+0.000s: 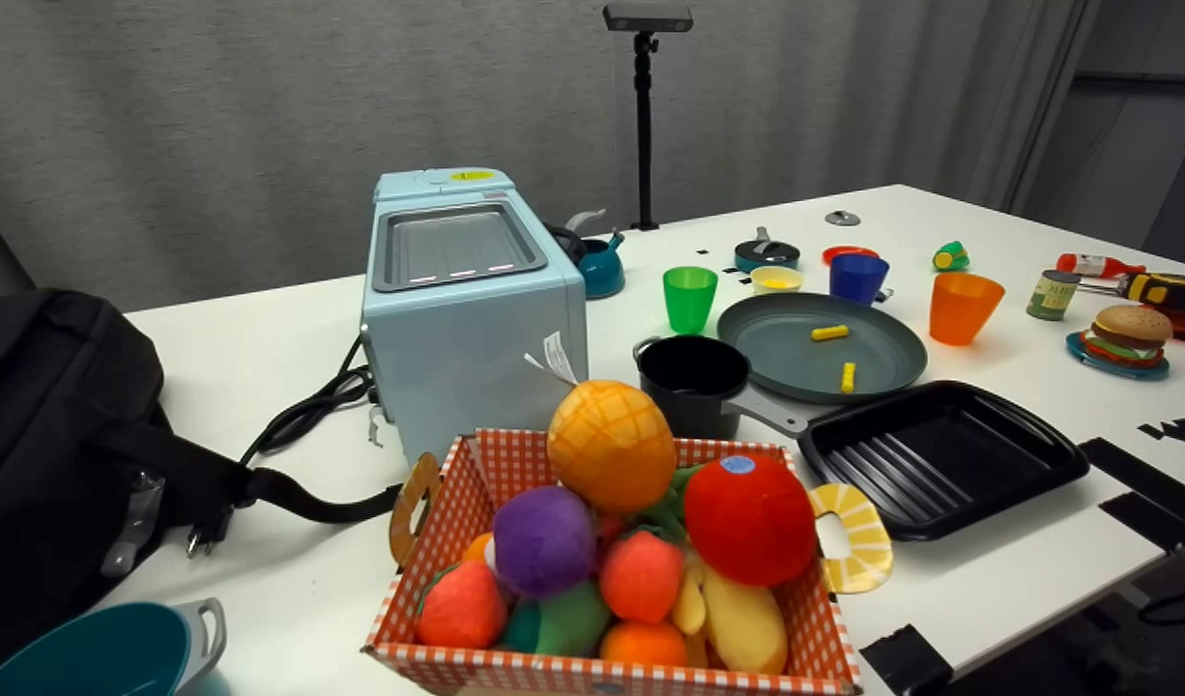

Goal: Empty the contents in the orange cup onto the plate then stack it with the blue cup.

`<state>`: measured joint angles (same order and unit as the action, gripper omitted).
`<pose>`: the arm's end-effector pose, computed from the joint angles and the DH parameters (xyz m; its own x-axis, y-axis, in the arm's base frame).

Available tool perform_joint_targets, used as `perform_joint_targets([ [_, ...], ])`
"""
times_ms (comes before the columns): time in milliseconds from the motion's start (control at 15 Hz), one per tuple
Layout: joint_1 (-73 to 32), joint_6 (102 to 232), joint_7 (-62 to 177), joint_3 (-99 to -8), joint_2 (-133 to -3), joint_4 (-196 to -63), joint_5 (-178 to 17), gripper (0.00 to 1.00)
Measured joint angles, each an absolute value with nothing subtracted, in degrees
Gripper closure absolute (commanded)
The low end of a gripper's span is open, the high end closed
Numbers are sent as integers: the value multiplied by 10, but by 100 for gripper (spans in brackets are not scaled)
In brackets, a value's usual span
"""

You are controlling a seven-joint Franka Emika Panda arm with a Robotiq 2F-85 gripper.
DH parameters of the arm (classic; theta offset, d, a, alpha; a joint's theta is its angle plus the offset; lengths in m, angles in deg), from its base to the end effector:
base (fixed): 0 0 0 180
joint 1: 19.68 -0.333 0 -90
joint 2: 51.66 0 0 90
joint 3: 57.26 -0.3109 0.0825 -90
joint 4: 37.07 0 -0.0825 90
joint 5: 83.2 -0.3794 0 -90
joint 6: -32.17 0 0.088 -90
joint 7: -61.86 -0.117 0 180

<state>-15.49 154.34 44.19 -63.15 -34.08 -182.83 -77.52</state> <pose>0.4094 0.0058 0.3588 0.9705 -0.2301 -0.0717 -0.2189 -0.9661 0.1367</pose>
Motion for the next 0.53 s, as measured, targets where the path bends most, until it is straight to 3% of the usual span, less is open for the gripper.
perform_joint_targets([
  [533, -126, 1573, 385, -593, -454, -1769, -701, 0],
])
